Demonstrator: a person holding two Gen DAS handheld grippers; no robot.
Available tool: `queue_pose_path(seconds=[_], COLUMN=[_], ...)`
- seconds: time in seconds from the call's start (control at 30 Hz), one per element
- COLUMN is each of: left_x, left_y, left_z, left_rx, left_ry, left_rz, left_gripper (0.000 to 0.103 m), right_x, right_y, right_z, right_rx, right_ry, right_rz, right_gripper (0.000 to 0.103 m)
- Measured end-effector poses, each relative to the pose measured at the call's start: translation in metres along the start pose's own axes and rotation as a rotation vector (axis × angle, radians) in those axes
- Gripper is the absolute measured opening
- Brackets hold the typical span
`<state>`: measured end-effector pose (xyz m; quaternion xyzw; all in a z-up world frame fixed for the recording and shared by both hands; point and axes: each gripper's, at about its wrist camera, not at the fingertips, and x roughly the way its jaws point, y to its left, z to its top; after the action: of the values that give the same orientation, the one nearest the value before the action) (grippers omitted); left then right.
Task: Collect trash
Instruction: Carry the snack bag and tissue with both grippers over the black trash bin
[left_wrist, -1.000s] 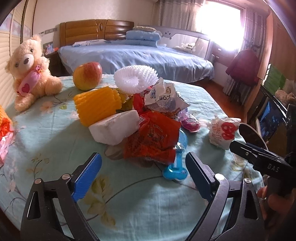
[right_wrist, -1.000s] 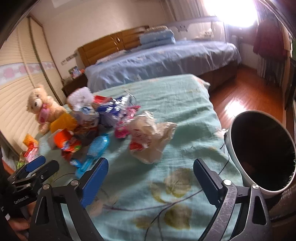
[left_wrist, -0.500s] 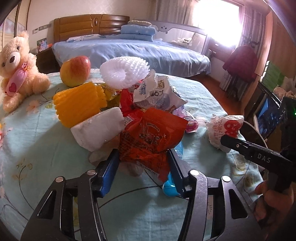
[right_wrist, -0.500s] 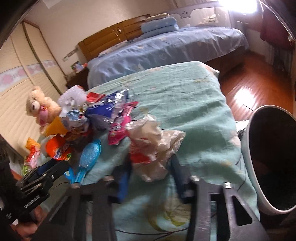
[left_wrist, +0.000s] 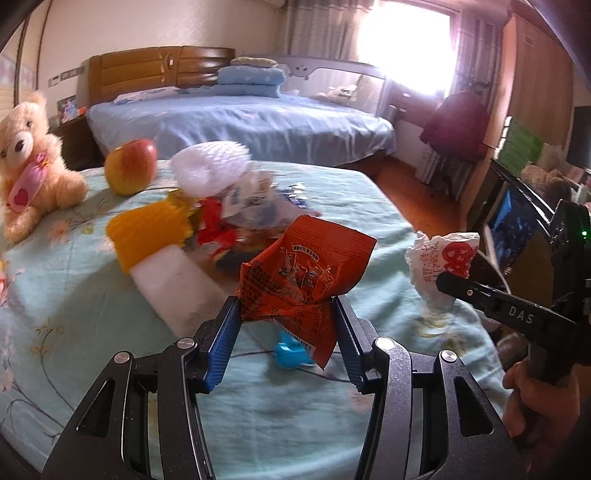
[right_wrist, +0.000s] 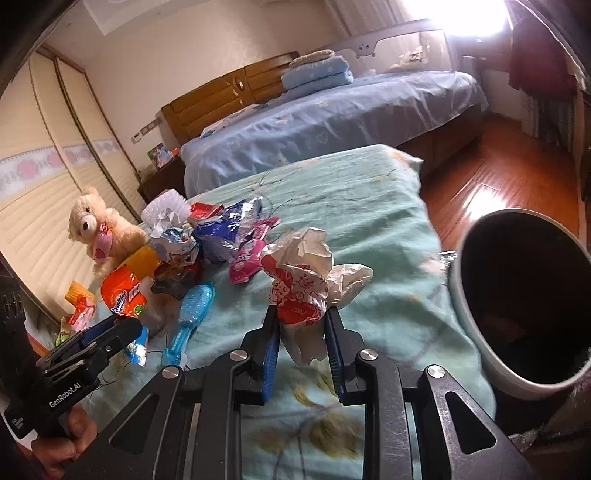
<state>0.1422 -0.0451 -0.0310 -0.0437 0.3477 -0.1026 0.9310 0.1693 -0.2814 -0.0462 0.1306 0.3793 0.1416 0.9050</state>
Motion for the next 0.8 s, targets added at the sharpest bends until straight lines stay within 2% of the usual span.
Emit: queue_pose_path(seconds=[0.8], left_x=[0.031], left_y=[-0.112], left_z=[0.013], left_rx=[0.196], left_ry=[0.049], left_rz=[-0.179], left_gripper=[0.050], right_x=[-0.059], right_y=[-0.086], right_z=[-0.009], right_rx=[0.111], right_ry=[-0.067], right_rz=[-0.177], right_gripper=[0.024])
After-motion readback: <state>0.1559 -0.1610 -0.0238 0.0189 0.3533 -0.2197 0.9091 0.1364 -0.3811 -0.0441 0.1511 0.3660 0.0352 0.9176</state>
